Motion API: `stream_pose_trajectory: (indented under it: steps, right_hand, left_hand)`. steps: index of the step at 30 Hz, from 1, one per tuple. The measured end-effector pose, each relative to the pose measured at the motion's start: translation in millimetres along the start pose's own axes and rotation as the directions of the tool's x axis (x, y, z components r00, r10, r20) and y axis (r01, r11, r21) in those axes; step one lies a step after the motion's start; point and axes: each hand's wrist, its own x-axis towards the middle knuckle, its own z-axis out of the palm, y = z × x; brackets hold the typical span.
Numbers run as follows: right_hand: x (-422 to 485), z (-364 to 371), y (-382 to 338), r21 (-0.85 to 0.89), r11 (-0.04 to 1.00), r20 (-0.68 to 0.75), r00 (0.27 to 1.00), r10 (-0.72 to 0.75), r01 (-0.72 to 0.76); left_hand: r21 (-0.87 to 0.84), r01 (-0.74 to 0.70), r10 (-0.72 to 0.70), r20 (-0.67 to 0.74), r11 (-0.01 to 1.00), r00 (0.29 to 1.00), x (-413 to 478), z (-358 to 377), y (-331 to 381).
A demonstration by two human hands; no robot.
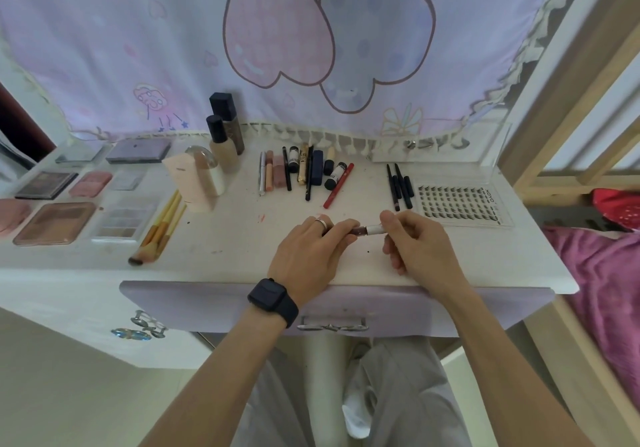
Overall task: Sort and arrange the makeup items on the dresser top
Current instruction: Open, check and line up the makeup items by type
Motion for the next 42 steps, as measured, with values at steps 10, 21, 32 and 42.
stream_pose_trajectory:
  steps: [10,21,32,42]
  right_hand:
    - [-1,-2,1,0.049,0.999,-0.004,1.000,-0.010,0.011]
    - [0,0,1,0.053,0.998,-0.060,0.998,-0.013,0.016]
    - [-4,1,11,0.088,0.986,-0.165,0.978,-0.125,0.140]
    - [-6,5,13,0.072,0.975,-0.319,0.931,-0.177,0.210]
  left_hand:
    - [0.014,-0.005,0.005,-0.010,1.000,1.000,0,3,-2]
    - [0.004,0.016,-0.016,-0.021,1.000,1.000,0,2,0]
    - [-0.012,0.064,-0.064,-0.012,0.998,0.998,0,2,0]
    - [-0.016,0.066,-0.067,-0.076,0.998,0.995,0,3,-1]
